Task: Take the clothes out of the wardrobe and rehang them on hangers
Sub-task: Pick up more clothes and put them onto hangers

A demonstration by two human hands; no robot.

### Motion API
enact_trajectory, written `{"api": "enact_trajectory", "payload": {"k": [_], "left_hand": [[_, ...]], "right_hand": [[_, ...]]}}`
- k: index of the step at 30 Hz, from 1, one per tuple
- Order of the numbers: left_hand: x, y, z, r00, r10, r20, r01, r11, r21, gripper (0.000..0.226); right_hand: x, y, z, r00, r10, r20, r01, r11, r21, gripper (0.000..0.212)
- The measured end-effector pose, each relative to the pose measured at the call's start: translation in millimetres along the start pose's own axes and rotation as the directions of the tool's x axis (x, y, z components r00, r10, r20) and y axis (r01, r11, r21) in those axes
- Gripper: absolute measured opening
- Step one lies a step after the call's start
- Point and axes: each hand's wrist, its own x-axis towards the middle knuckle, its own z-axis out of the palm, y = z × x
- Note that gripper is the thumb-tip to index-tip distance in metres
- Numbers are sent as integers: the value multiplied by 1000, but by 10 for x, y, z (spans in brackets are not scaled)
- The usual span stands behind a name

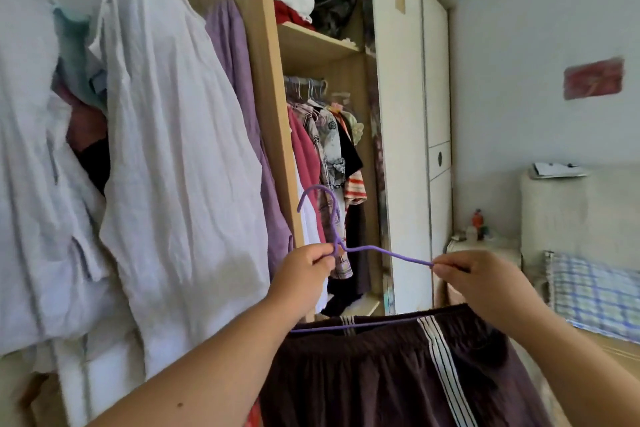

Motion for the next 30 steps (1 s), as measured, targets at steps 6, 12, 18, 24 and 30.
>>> {"api": "enact_trajectory", "payload": {"k": [6,12,18,24,30], "left_hand": [[1244,-55,481,995,-4,-99,-13,986,-165,19],[2456,123,681,992,50,-114,-70,981,-183,25],[3207,181,717,983,116,-141,-133,984,-117,26],[3793,103,642,960,173,-218,-172,985,24,19],[4198,53,457,922,262,-285,-224,961,161,24]], "right_hand": [[1377,196,-76,997,-72,4,72,990,-118,17],[2705,334,-264,992,-125,26,126,990,-63,18],[3651,484,-233,982,-180,51,181,983,-13,17],[4300,550,42,967,-236,97,230,971,70,12],[4892,455,241,922,-353,159,325,929,177,14]]}}
